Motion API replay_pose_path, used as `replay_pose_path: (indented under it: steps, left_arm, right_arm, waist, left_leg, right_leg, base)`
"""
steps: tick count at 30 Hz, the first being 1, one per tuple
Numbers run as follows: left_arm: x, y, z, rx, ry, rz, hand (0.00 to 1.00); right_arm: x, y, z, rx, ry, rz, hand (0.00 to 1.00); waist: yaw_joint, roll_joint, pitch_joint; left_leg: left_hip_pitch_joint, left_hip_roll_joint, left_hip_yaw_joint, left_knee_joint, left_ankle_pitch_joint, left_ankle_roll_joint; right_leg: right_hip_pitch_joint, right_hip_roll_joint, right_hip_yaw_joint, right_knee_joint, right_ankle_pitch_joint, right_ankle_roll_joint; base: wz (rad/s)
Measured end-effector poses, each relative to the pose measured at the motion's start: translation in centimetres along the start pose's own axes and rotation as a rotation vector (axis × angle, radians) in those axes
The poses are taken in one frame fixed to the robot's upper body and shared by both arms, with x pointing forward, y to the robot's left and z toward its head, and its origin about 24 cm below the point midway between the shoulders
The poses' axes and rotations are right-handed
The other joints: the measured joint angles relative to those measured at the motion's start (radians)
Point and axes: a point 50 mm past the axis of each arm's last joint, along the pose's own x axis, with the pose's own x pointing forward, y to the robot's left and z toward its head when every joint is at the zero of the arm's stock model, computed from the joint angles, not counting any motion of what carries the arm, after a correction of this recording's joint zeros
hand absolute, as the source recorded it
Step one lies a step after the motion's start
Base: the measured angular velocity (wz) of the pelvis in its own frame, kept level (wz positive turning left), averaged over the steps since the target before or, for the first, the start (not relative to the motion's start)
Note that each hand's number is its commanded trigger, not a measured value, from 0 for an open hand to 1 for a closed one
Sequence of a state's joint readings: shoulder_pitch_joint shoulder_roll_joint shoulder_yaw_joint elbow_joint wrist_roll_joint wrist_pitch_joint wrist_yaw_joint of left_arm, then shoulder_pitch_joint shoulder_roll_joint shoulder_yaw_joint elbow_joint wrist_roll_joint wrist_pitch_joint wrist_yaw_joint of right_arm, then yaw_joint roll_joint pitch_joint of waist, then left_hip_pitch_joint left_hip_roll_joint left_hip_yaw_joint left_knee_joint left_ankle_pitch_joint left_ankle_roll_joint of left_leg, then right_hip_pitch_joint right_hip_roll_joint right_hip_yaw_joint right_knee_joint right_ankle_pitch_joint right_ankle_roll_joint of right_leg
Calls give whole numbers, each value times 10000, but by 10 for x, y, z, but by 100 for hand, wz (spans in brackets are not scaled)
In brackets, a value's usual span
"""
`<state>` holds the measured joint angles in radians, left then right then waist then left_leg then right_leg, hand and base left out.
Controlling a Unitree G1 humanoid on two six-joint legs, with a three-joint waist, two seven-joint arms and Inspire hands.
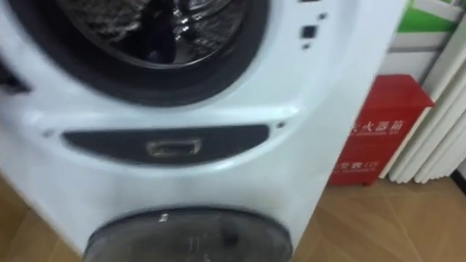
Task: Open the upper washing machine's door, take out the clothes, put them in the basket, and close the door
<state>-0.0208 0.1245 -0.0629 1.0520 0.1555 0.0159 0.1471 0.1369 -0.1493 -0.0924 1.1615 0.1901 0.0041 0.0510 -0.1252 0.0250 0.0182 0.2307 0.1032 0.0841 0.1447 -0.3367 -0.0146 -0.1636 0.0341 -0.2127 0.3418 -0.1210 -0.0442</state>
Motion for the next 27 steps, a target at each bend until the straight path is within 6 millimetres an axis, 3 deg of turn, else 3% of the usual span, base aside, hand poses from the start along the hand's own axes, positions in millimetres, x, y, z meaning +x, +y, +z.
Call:
replay_pose_path:
  steps: [3, 5, 7, 9, 11, 13, 17, 21, 27]
  left_arm:
    - [-6, -2, -31, 47, 1092, -124, 0]
    - [-9, -2, -46, 104, 1607, -137, 0]
    - [-10, -3, -50, -133, 1764, -192, 0]
    - [-12, -3, -54, -239, 1882, -151, 0]
    - [-13, -1, -59, -448, 2046, -38, 0]
    - [-17, 2, -70, -1227, 2417, 193, 0]
    - [-25, 3, -89, -2353, 3039, 507, 0]
    - [-32, 12, -106, -3411, 3580, 1084, 0]
    - [-33, 27, -110, -4864, 3654, 2006, 0]
  right_arm:
    - [0, 3, 2, 59, -73, 269, 0]
    - [0, 3, -2, 282, 19, 325, 0]
    - [-3, -2, -15, 900, 384, 167, 0]
    - [-3, -3, -16, 987, 408, 107, 0]
    - [-3, -3, -17, 923, 402, 33, 0]
    - [-4, -5, -24, 996, 638, -39, 0]
    - [-5, -3, -27, 1015, 752, -57, 0]
    - [-6, -6, -33, 875, 876, -95, 0]
    - [-7, -12, -32, 1087, 800, -332, 0]
  waist:
    - [1, -117, -56]
    - [-83, -215, -96]
    - [-47, -284, -95]
    - [9, -368, -115]
    - [237, -409, -116]
    - [519, -506, -131]
    - [591, -532, -191]
    - [743, -437, -163]
    - [795, -274, -178]
  left_leg:
    - [-334, -393, 485, 123, 246, 405]
    - [-580, -558, 957, 206, 389, 657]
    - [-660, -658, 1951, 230, 477, 814]
    - [-657, -737, 2374, 216, 492, 843]
    - [-635, -785, 2679, 199, 491, 846]
    - [-639, -953, 2884, 226, 497, 823]
    - [-649, -995, 2957, 257, 594, 660]
    - [-637, -850, 2110, 232, 670, 524]
    - [-789, -744, 1711, 244, 695, 409]
  right_leg:
    - [150, -196, 381, -1090, 1136, 357]
    - [167, -475, 443, -1205, 1393, 528]
    - [234, -989, 433, 724, 260, 896]
    - [504, -1364, 472, 1800, -420, 1117]
    - [1119, -1554, 445, 1874, -892, 1105]
    - [2119, -1489, 577, 307, -977, 1124]
    - [2556, -1329, 645, -1098, -930, 1133]
    - [2664, -1007, 728, -1480, -757, 932]
    - [2689, -874, 457, -1586, -720, 869]
  base:
    - [-22]
    - [15]
    - [52]
    - [26]
    - [-10]
    - [-40]
    - [-39]
    - [-27]
    - [13]
